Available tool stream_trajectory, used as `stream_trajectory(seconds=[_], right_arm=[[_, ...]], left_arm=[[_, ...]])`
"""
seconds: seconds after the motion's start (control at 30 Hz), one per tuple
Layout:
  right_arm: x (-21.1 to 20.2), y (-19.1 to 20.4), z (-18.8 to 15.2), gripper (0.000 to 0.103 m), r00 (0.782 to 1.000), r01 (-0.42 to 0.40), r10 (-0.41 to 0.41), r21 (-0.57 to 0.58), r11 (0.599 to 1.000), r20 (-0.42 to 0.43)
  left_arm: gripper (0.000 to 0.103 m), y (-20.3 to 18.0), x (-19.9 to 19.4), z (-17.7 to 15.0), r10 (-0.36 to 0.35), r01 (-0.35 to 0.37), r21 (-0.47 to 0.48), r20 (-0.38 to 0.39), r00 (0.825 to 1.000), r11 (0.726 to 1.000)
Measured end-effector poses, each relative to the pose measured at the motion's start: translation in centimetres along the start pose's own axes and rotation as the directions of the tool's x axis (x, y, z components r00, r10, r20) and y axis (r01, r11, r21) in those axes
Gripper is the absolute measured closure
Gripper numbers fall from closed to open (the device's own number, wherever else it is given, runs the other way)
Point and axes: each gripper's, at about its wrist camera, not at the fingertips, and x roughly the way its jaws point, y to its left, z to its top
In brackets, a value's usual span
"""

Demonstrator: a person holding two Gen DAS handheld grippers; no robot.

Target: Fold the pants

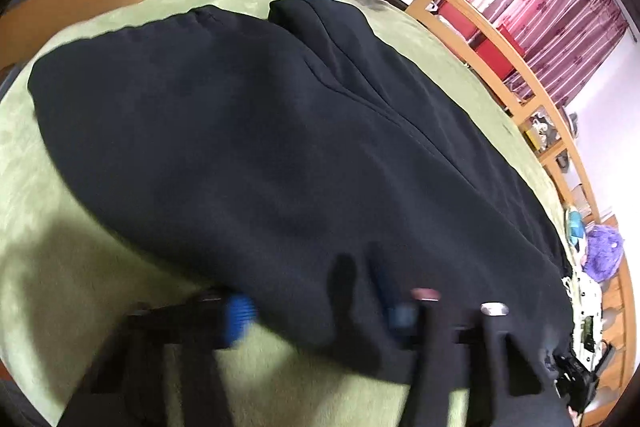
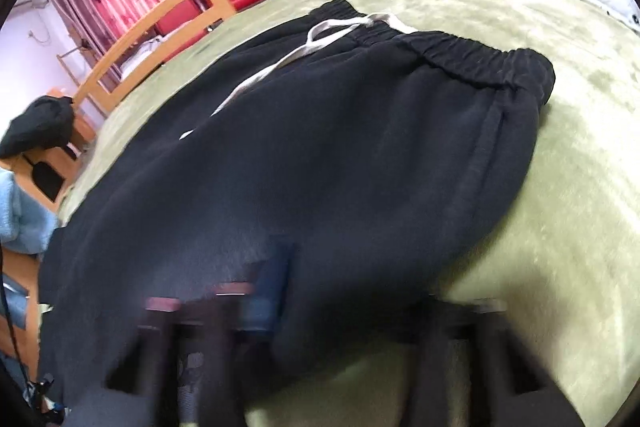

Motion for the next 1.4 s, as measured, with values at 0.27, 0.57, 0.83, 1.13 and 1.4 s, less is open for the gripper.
stream_trajectory(seconds=[0.27, 0.57, 0.83, 1.13, 1.4], right_arm=[[-6.4, -1.8, -0.9, 0.093, 0.985, -0.018, 0.014, 0.022, 1.000, 0.172], [-14.2, -6.3, -4.6, 0.094, 0.985, -0.007, 0.004, 0.013, 1.000, 0.171], [-18.1, -7.6, -7.1, 0.093, 0.991, -0.017, 0.015, 0.019, 1.000, 0.136], [-18.9, -5.3, -3.7, 0.093, 0.989, -0.079, 0.072, 0.049, 0.996, 0.130], [-15.9, 1.1, 5.8, 0.093, 0.980, -0.098, 0.105, -0.051, 0.994, 0.171]], left_arm=[[0.093, -0.7, -4.7, 0.4, -0.091, 0.089, 0.052, 0.043, 0.995, 0.995], [0.093, -0.4, -9.7, -2.6, -0.119, 0.113, 0.127, 0.040, 0.992, 0.985], [0.093, 1.5, -12.3, -3.8, -0.116, 0.111, 0.138, 0.024, 0.993, 0.984], [0.093, -1.7, -13.3, 0.9, -0.154, 0.140, 0.160, 0.078, 0.985, 0.977], [0.093, -8.7, -10.5, 8.9, -0.116, 0.079, 0.211, 0.172, 0.978, 0.974]])
